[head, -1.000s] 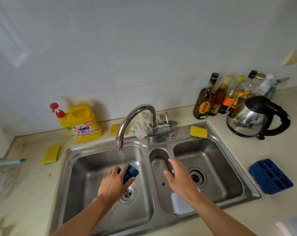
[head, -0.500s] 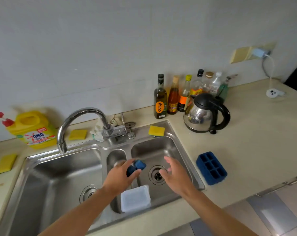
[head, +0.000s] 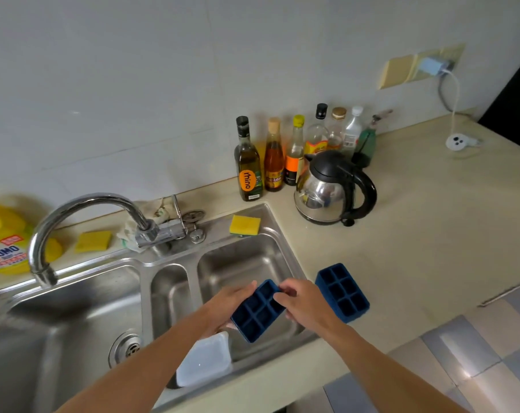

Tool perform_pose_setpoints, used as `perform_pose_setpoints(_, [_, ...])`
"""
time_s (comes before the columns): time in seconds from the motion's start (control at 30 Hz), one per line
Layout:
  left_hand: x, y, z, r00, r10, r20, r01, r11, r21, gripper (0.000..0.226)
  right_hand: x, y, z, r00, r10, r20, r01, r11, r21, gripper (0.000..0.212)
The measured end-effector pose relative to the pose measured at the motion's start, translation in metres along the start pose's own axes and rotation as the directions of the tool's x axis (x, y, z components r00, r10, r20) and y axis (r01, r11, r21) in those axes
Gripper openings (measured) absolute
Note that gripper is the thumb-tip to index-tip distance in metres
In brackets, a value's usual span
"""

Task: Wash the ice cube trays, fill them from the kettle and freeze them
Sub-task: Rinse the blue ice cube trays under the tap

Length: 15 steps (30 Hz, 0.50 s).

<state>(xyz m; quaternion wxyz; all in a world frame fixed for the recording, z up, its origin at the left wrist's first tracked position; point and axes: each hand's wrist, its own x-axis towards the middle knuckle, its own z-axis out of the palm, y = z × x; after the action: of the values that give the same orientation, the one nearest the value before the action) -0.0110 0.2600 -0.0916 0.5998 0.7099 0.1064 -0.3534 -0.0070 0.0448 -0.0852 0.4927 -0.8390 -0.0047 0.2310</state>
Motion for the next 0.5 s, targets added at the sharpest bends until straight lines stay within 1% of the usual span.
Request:
perform_pose_setpoints(0.03, [0.009, 0.0, 0.0, 0.997, 0.038, -0.074, -0.029, 0.993, 0.115, 0.056, 0.005, 0.002, -0.001, 1.0, 0.021, 0.0, -0.021, 1.0, -0.003, 0.007])
perform_pose_setpoints(0.07, [0.017, -0.001, -0.001, 0.984, 0.105, -0.141, -0.066, 0.964, 0.256, 0.056, 0.011, 0.005, -0.002, 0.999, 0.039, 0.004, -0.039, 0.999, -0.015, 0.009])
perform_pose_setpoints(0.1, [0.024, -0.003, -0.002, 0.966, 0.182, -0.182, -0.099, 0.915, 0.391, 0.053, 0.017, 0.008, -0.002, 0.999, 0.055, 0.002, -0.054, 0.998, -0.038, 0.011])
perform_pose_setpoints(0.13, [0.03, -0.005, -0.004, 0.953, 0.241, -0.182, -0.118, 0.852, 0.51, 0.053, 0.024, 0.01, -0.001, 0.998, 0.065, -0.01, -0.065, 0.995, -0.078, 0.012])
perform_pose_setpoints(0.17, [0.035, -0.007, -0.006, 0.951, 0.27, -0.152, -0.123, 0.778, 0.616, 0.063, 0.031, 0.012, 0.0, 0.997, 0.072, -0.025, -0.074, 0.99, -0.12, 0.012])
perform_pose_setpoints(0.23, [0.043, -0.012, -0.007, 0.953, 0.297, -0.063, -0.139, 0.612, 0.779, 0.088, 0.042, 0.015, 0.004, 0.995, 0.09, -0.043, -0.096, 0.984, -0.148, 0.014])
perform_pose_setpoints(0.27, [0.048, -0.017, -0.007, 0.944, 0.329, -0.027, -0.157, 0.52, 0.84, 0.09, 0.047, 0.015, 0.007, 0.994, 0.097, -0.044, -0.102, 0.984, -0.149, 0.013])
perform_pose_setpoints(0.33, [0.059, -0.024, -0.005, 0.914, 0.405, 0.015, -0.176, 0.365, 0.914, 0.081, 0.058, 0.016, 0.016, 0.993, 0.114, -0.034, -0.118, 0.983, -0.144, 0.012])
perform_pose_setpoints(0.37, [0.065, -0.027, -0.005, 0.906, 0.423, 0.017, -0.17, 0.326, 0.93, 0.077, 0.062, 0.018, 0.021, 0.992, 0.12, -0.033, -0.123, 0.981, -0.15, 0.013])
perform_pose_setpoints(0.4, [0.07, -0.028, -0.006, 0.904, 0.427, 0.004, -0.155, 0.32, 0.935, 0.074, 0.066, 0.019, 0.025, 0.992, 0.125, -0.034, -0.128, 0.979, -0.161, 0.016])
perform_pose_setpoints(0.43, [0.075, -0.031, -0.008, 0.91, 0.414, -0.023, -0.131, 0.341, 0.931, 0.073, 0.068, 0.022, 0.027, 0.99, 0.135, -0.033, -0.139, 0.977, -0.161, 0.022])
perform_pose_setpoints(0.5, [0.086, -0.036, -0.013, 0.927, 0.367, -0.083, -0.069, 0.381, 0.922, 0.074, 0.068, 0.027, 0.028, 0.985, 0.17, -0.023, -0.172, 0.976, -0.136, 0.039])
